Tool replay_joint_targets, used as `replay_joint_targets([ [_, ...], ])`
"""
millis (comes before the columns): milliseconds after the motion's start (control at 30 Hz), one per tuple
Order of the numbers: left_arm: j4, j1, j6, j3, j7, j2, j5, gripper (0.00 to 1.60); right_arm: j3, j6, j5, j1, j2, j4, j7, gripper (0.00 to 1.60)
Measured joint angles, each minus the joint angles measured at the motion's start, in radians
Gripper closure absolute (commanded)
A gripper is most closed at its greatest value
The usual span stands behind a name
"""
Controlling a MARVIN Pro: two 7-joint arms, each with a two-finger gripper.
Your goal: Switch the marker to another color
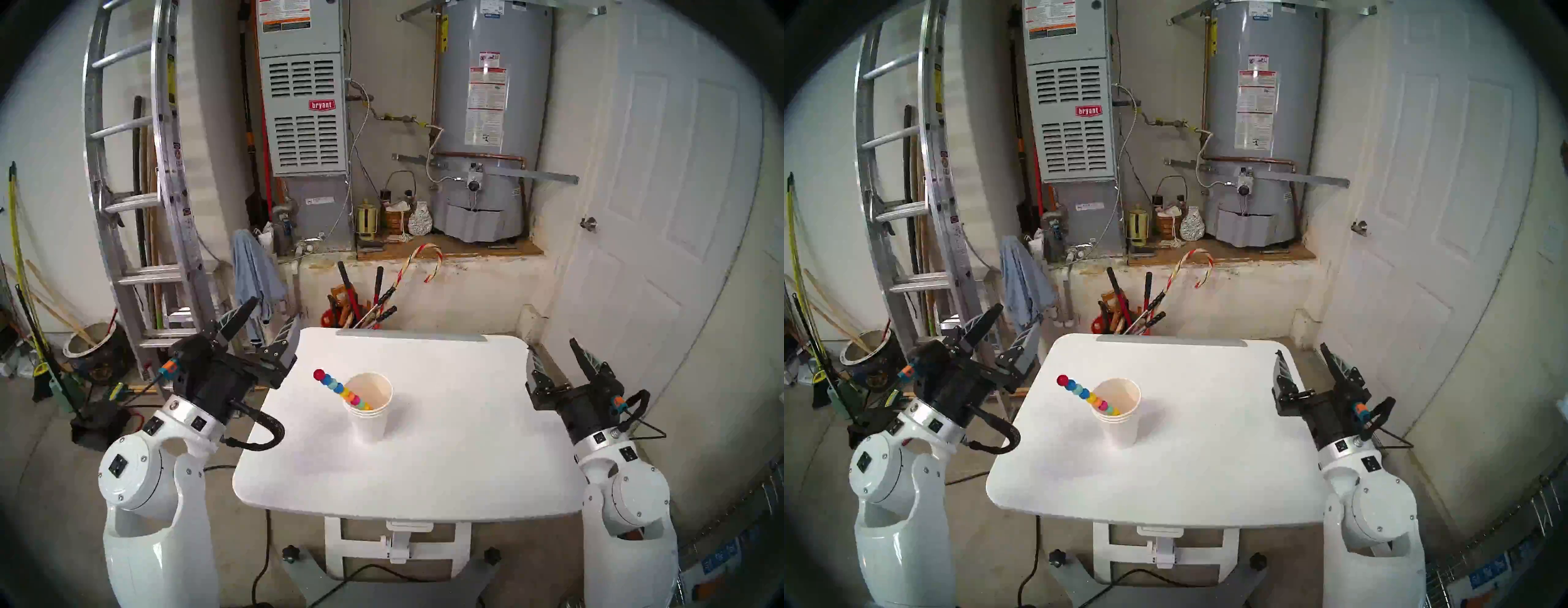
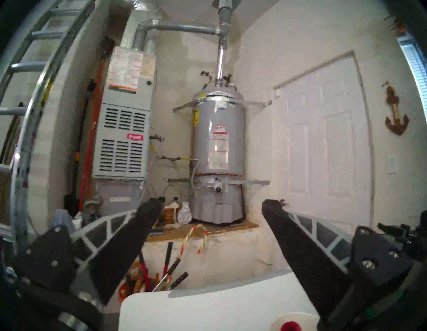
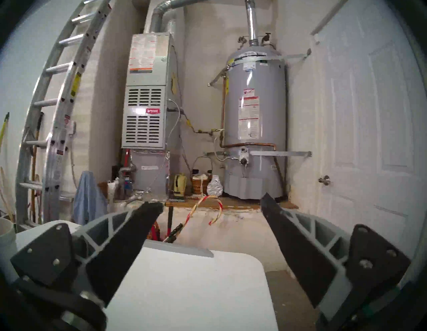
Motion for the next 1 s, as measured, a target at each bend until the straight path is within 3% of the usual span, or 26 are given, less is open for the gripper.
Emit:
replay_joint_targets([
  [200, 0.0, -0.013, 0.059, 0.046, 0.117, -0.001, 0.089, 0.0, 0.024, 0.057, 0.002, 0.042, -0.025, 0.055, -0.079, 0.0],
  [433, -0.003, -0.012, 0.076, 0.09, 0.211, -0.004, 0.133, 0.0, 0.03, 0.06, -0.013, 0.062, -0.035, 0.066, -0.115, 0.0],
  [1000, -0.006, 0.027, 0.058, 0.074, 0.231, -0.007, 0.163, 0.0, 0.007, 0.014, -0.051, 0.056, -0.03, 0.046, -0.101, 0.0],
])
